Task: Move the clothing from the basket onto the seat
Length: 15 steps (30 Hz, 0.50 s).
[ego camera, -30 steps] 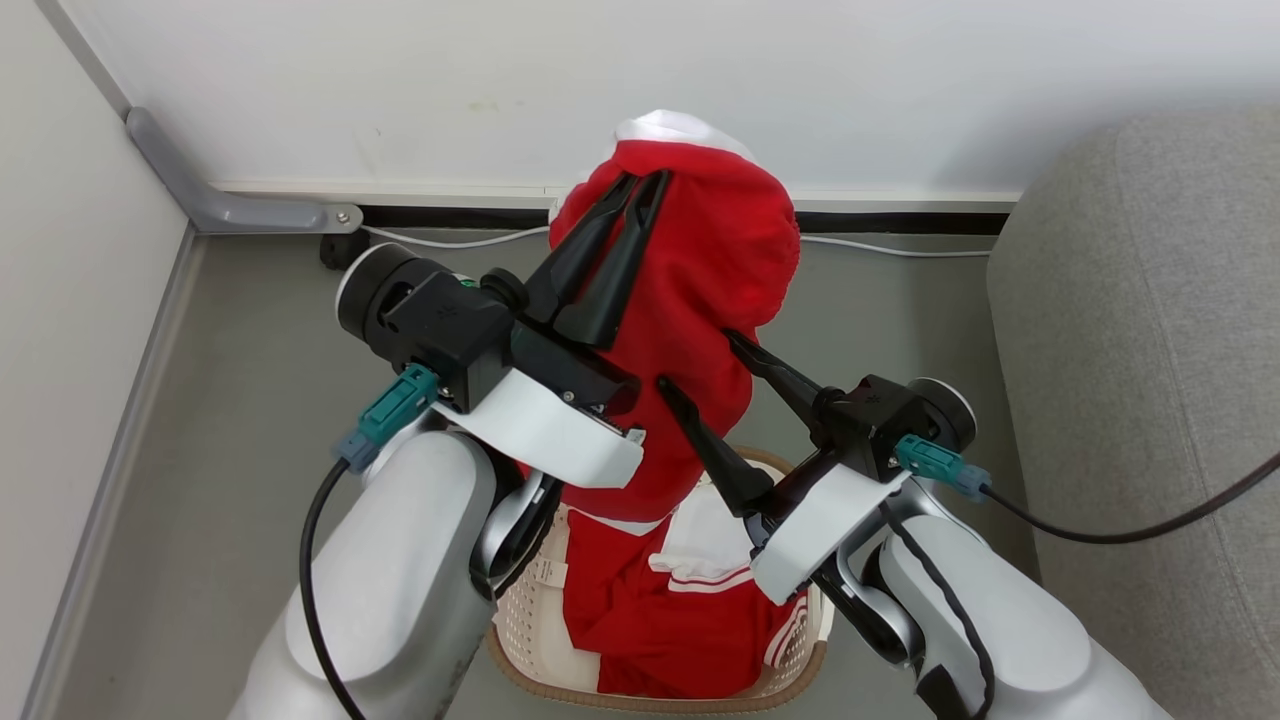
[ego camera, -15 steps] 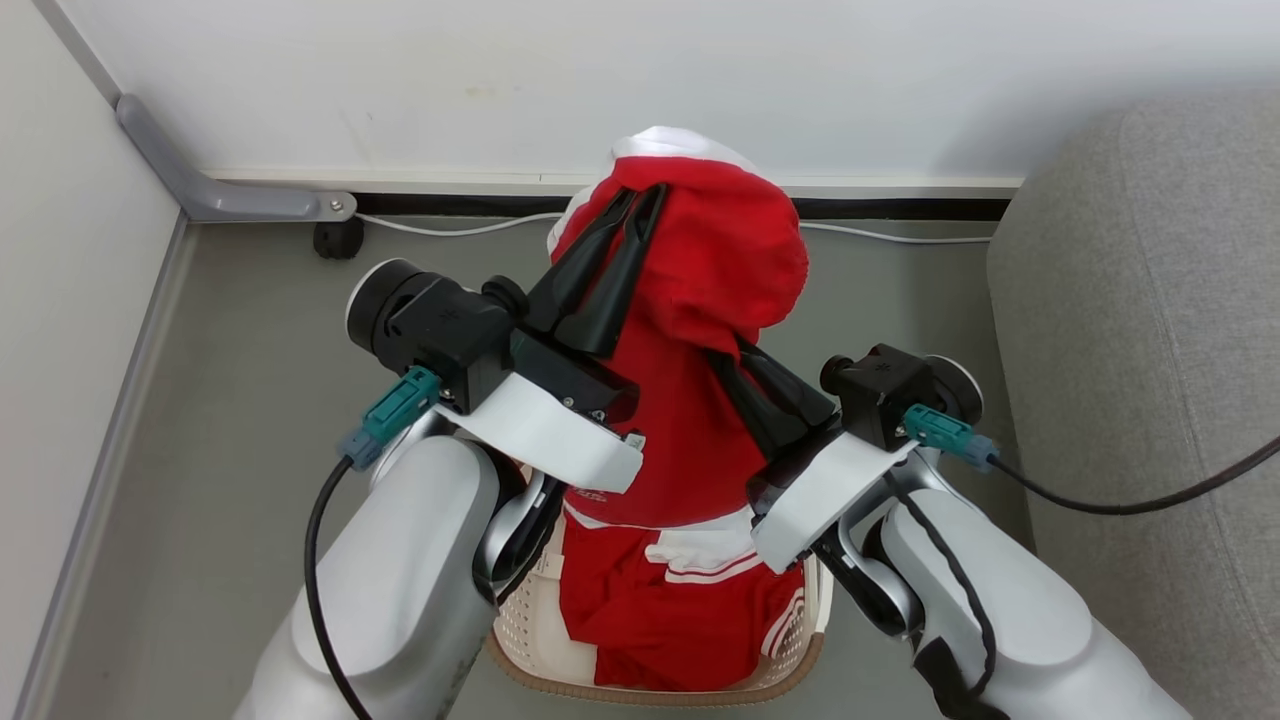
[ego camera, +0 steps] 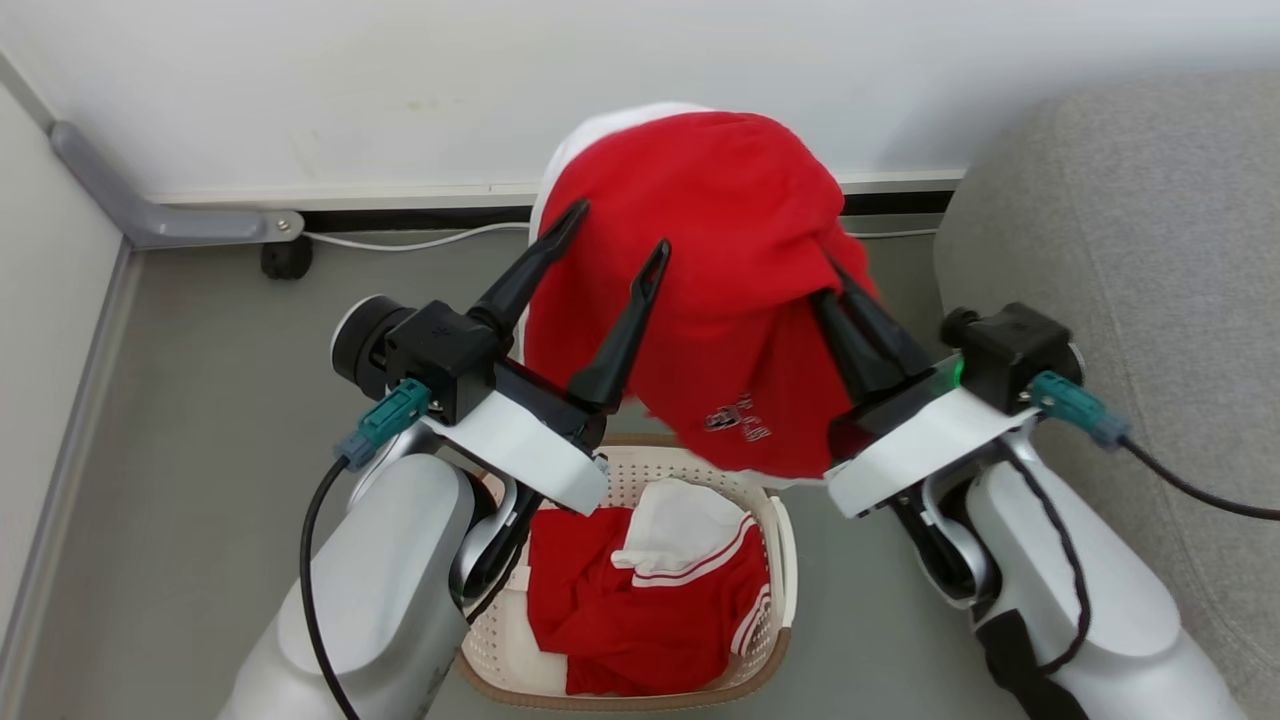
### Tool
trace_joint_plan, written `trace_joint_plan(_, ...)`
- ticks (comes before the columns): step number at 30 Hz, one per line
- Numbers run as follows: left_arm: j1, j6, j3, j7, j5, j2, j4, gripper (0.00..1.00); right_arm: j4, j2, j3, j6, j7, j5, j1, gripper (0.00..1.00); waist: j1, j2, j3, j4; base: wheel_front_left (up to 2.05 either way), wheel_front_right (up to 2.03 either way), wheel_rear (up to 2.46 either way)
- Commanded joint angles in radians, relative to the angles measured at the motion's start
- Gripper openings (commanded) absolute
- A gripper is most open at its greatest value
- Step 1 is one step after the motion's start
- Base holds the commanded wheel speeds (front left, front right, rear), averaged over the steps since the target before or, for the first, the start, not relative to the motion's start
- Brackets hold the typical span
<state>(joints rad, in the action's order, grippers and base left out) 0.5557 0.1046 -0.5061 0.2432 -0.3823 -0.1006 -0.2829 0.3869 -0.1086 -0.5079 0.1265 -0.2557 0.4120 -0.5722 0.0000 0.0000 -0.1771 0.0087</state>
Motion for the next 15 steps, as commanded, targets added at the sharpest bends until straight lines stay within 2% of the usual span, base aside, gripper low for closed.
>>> trace_joint_plan(1, 0.008, 0.007, 0.025, 0.009, -0.017, -0.022, 0.013, 1.00, -0.040, 0.004, 0.012, 0.004, -0.006, -0.015, 0.014, 0.00, 0.0000, 0.0000, 0.002, -0.018, 0.00, 0.00, 0.00)
trace_joint_plan(7, -0.012, 0.017, 0.002, 0.014, -0.032, -0.039, -0.021, 1.00, -0.078, -0.010, 0.099, 0.004, -0.006, -0.034, 0.036, 0.00, 0.0000, 0.0000, 0.013, -0.080, 0.00, 0.00, 0.00)
trace_joint_plan(15, -0.049, 0.023, -0.025, 0.018, -0.039, -0.051, -0.045, 1.00, -0.113, -0.012, 0.158, 0.004, -0.006, -0.052, 0.061, 0.00, 0.0000, 0.0000, 0.022, -0.182, 0.00, 0.00, 0.00)
